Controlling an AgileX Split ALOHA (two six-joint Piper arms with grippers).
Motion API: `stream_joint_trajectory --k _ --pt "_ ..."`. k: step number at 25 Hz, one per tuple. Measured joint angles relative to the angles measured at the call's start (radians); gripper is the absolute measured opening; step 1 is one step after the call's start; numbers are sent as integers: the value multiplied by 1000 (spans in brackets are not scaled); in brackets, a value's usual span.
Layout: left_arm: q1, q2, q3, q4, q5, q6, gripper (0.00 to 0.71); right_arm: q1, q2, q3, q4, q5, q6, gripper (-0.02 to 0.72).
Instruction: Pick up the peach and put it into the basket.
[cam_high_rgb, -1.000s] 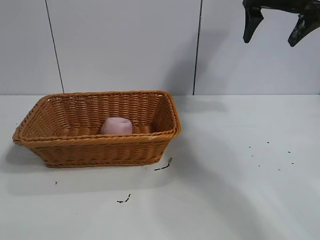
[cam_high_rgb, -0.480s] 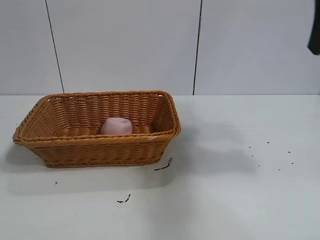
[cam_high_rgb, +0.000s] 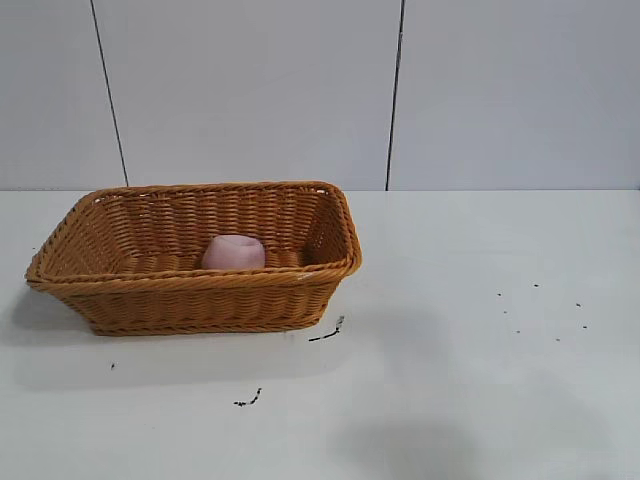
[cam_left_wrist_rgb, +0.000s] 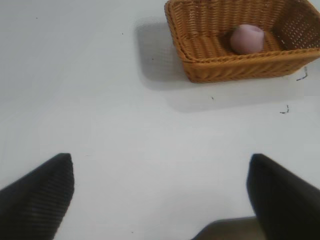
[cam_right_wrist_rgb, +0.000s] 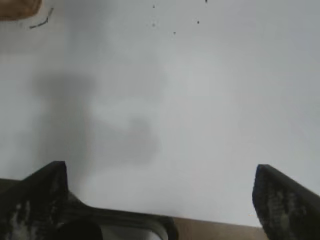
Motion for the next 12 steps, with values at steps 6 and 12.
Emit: stream_joint_trajectory --k 6,12 --pt "0 0 0 0 0 0 692 0 -285 100 -11 -29 -3 689" --pt "0 0 0 0 0 0 692 0 -431 102 -13 -29 -7 689"
